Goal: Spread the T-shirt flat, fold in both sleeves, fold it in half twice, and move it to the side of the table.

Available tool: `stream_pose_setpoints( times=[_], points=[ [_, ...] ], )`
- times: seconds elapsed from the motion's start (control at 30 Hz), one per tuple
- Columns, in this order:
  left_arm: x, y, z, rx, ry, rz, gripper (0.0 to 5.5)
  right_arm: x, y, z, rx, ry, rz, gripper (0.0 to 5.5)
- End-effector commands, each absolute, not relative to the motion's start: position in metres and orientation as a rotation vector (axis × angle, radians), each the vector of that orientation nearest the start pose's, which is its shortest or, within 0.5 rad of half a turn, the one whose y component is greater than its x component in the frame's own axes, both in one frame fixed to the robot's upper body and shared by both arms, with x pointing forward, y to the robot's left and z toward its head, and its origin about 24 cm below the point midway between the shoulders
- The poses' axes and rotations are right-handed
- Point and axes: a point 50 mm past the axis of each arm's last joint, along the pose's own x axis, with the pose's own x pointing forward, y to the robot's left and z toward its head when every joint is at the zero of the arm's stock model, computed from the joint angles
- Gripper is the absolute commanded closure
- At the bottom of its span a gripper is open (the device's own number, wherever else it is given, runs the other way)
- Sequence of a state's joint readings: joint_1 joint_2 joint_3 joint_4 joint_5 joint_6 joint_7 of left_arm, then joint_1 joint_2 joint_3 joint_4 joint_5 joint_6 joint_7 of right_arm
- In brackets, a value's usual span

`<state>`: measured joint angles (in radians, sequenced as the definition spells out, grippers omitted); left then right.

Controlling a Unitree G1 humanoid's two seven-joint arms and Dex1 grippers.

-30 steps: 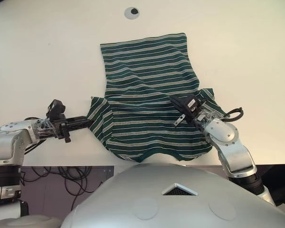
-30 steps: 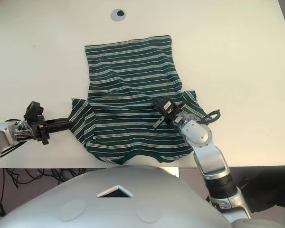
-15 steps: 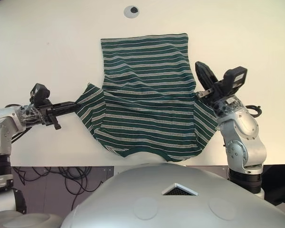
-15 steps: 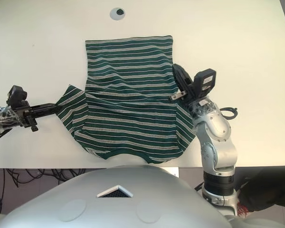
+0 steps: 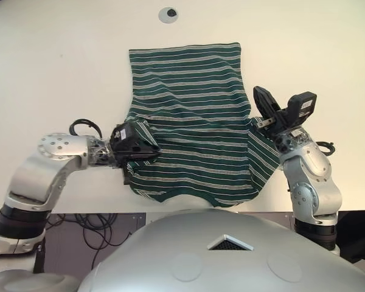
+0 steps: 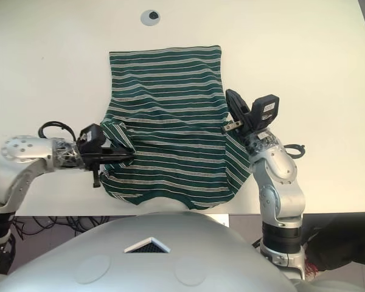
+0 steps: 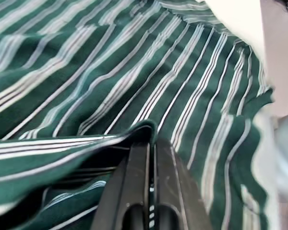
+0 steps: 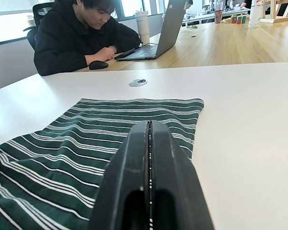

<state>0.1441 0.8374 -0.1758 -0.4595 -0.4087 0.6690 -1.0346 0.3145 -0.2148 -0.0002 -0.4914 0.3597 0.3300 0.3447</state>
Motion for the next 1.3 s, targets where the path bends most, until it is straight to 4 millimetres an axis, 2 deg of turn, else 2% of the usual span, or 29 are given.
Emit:
stream_pose_setpoints(
  times=[0.03,0.07,0.2,0.37,0.5,0.6,0.8,0.97,1.1,1.3],
  points=[
    [0.171,0.170,0.050,0.249,0.738,-1.270,5.47,0.178,-0.173,0.058,0.137,0.185,0.369,5.50],
    [0.169,0.168,0.046,0.270,0.747,-1.278,5.47,0.175,-0.175,0.057,0.138,0.199,0.361,5.50],
    [0.161,0.164,0.031,0.308,0.781,-1.299,4.79,0.157,-0.188,0.053,0.132,0.267,0.327,5.50],
    [0.154,0.161,0.015,0.298,0.822,-1.286,3.93,0.123,-0.211,0.050,0.116,0.389,0.278,4.54],
    [0.150,0.160,0.015,0.278,0.813,-1.271,3.89,0.103,-0.228,0.046,0.105,0.470,0.220,3.95],
    [0.151,0.161,0.023,0.261,0.778,-1.270,3.89,0.097,-0.238,0.040,0.103,0.516,0.181,3.56],
    [0.140,0.177,0.039,0.358,0.741,-1.326,3.89,0.091,-0.248,0.026,0.086,0.602,0.179,3.56],
    [0.145,0.185,0.046,0.407,0.707,-1.306,3.89,0.086,-0.235,0.015,0.084,0.685,0.303,3.56],
    [0.147,0.188,0.050,0.436,0.692,-1.299,3.89,0.078,-0.230,0.010,0.071,0.749,0.354,4.22],
    [0.153,0.185,0.052,0.430,0.648,-1.278,3.89,0.073,-0.220,0.012,0.047,0.757,0.426,5.12]
  ],
)
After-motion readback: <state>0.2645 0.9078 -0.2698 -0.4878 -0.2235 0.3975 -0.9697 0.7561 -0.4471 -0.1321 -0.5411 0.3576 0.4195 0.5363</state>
